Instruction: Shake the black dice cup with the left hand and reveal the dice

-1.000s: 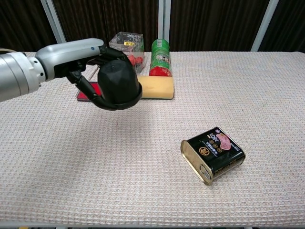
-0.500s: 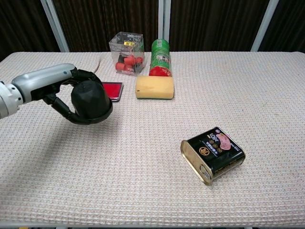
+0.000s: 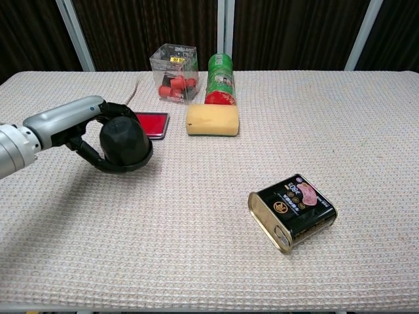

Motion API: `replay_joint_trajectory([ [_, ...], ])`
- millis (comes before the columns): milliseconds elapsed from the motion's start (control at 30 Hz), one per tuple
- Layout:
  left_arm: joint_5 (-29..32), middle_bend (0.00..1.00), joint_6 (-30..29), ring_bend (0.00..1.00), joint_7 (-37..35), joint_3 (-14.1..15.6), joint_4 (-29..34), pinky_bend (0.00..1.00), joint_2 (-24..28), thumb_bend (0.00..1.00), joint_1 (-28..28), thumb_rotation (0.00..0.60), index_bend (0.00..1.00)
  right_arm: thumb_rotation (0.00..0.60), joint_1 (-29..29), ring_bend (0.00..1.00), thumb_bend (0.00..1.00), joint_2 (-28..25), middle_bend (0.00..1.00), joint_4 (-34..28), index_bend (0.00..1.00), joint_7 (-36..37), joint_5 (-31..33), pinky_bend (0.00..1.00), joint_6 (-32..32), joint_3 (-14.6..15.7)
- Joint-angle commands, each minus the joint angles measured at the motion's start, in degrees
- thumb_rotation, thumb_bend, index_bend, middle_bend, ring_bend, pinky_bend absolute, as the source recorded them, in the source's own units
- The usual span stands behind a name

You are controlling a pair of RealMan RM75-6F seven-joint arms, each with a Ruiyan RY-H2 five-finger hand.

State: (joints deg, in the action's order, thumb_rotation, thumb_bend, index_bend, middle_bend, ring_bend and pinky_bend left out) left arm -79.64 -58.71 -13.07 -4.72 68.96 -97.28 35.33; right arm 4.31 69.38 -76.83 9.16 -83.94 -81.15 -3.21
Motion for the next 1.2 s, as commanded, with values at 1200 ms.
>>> replay_joint_trajectory([
  [1200, -4.07, 0.26, -0.28, 0.09, -9.31, 1.59, -11.36, 0.16, -4.86, 0.11, -0.81, 0.6, 0.22, 0.6, -0.04, 0.0, 0.17, -0.69, 0.0, -1.15, 0.0, -0.1, 0.5, 0.0, 0.87, 0.01],
])
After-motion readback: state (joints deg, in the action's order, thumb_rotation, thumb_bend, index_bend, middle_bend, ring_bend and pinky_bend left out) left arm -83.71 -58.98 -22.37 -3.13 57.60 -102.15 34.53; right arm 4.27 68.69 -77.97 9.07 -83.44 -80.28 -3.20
